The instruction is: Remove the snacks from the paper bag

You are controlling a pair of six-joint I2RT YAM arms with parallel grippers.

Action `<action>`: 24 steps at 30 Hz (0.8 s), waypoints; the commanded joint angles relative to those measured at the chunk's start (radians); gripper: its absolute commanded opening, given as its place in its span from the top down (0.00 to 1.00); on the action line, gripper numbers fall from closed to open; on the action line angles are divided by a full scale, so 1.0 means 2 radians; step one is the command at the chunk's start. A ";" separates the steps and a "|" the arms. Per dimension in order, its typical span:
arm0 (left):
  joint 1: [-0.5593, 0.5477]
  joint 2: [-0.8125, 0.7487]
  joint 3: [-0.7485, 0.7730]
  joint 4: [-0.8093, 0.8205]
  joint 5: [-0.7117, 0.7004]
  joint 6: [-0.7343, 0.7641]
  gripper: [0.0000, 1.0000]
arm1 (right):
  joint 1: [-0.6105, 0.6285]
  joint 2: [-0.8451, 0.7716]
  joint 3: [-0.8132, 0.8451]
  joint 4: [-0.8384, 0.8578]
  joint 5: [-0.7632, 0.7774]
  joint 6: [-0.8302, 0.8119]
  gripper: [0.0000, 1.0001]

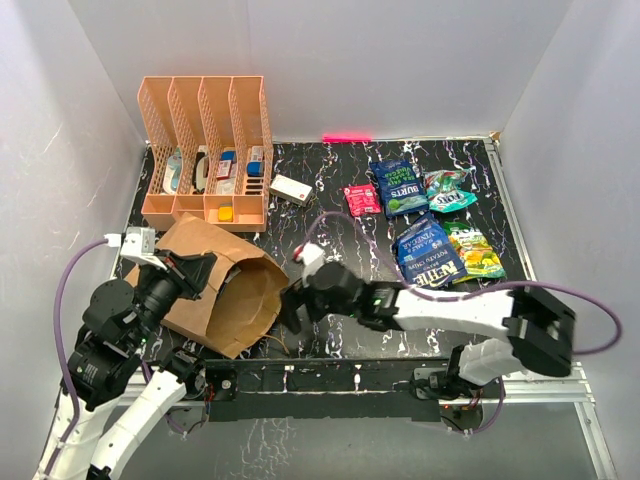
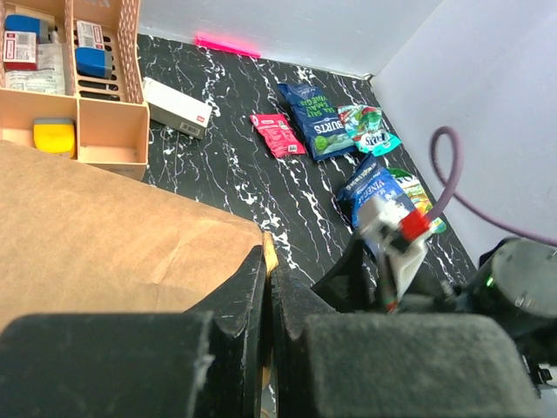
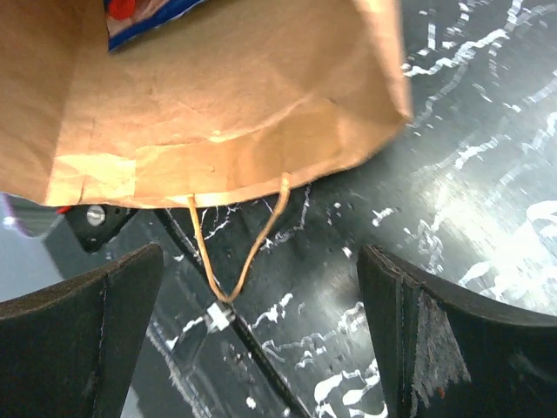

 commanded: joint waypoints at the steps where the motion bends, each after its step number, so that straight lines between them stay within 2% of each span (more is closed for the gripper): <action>1: -0.002 -0.022 0.000 -0.014 0.014 0.008 1.00 | 0.072 0.069 0.076 0.002 0.129 -0.082 0.02; 6: -0.002 -0.050 -0.006 -0.021 0.025 0.013 1.00 | 0.132 0.122 0.108 0.040 0.178 -0.159 0.02; 10: -0.002 -0.059 -0.010 -0.019 0.030 0.012 1.00 | 0.138 0.150 0.117 0.093 0.188 -0.142 0.02; 12: -0.002 -0.057 -0.010 -0.018 0.031 0.013 1.00 | 0.139 0.154 0.101 0.151 0.159 -0.127 0.01; 14: -0.002 -0.055 -0.008 -0.018 0.033 0.016 1.00 | 0.146 0.153 0.062 0.248 0.125 -0.147 0.02; 17: -0.002 -0.052 -0.002 -0.022 0.030 0.023 1.00 | 0.170 0.147 0.000 0.401 0.118 -0.259 0.02; 18: -0.001 -0.052 -0.001 -0.023 0.030 0.025 1.00 | 0.174 0.145 -0.006 0.421 0.116 -0.291 0.02; 22: -0.002 -0.052 -0.002 -0.019 0.028 0.028 1.00 | 0.176 0.148 0.011 0.379 0.087 -0.397 0.02; 24: -0.002 -0.051 -0.002 -0.016 0.028 0.029 1.00 | 0.176 0.151 0.005 0.388 0.083 -0.455 0.01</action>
